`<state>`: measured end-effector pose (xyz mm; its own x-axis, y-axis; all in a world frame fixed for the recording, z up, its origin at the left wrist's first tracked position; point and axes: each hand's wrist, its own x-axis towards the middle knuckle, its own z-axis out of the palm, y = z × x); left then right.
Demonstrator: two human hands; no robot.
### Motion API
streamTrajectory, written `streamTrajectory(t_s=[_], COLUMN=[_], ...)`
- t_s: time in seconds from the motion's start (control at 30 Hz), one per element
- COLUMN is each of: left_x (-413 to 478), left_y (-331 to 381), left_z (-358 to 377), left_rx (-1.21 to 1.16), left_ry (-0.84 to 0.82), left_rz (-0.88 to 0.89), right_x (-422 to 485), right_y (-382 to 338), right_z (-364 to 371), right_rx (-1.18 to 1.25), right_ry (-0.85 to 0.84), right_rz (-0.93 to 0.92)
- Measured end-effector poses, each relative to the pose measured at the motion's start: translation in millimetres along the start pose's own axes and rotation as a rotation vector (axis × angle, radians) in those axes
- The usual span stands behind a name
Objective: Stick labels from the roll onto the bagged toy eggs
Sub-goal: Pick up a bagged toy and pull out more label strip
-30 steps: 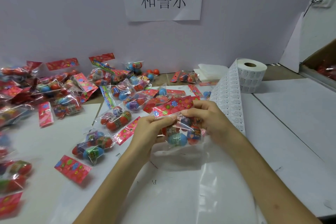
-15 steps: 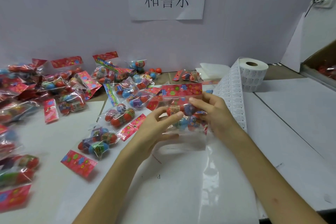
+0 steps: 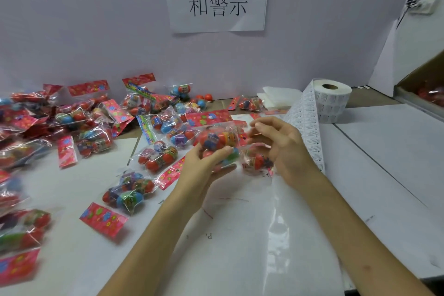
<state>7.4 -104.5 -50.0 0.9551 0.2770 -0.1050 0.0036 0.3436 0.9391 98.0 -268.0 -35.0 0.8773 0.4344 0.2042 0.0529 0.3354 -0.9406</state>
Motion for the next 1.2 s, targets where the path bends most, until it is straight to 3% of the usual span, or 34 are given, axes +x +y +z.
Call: streamTrajectory(t_s=[0.1, 0.27, 0.4, 0.57, 0.97, 1.2], left_x=[0.8, -0.7, 1.4, 2.6, 3.7, -3.3], left_y=[3.6, 4.2, 4.8, 2.6, -1.8, -1.8], left_z=[-1.1, 2.2, 0.0, 1.9, -0.7, 8.6], left_rx=[-0.109, -0.04, 0.064, 0.155, 0.25, 0.248], left_ry=[-0.061, -0.08, -0.006, -0.022, -0.008, -0.085], left_rz=[-0.05, -0.078, -0.077, -0.09, -0.126, -0.072], right_x=[1.6, -0.3, -1.0, -6.2, -7.6, -2.3], right_y=[2.9, 7.6, 5.3, 6.6, 9.5, 5.2], right_z=[-4.2, 3.4, 3.8, 8.3, 11.4, 2.5], right_rx=[-0.263, -0.303, -0.278, -0.321, -0.373, -0.245], right_ry=[0.142, 0.02, 0.007, -0.07, -0.071, 0.042], right_rz=[-0.042, 0.122, 0.179, 0.192, 0.161, 0.191])
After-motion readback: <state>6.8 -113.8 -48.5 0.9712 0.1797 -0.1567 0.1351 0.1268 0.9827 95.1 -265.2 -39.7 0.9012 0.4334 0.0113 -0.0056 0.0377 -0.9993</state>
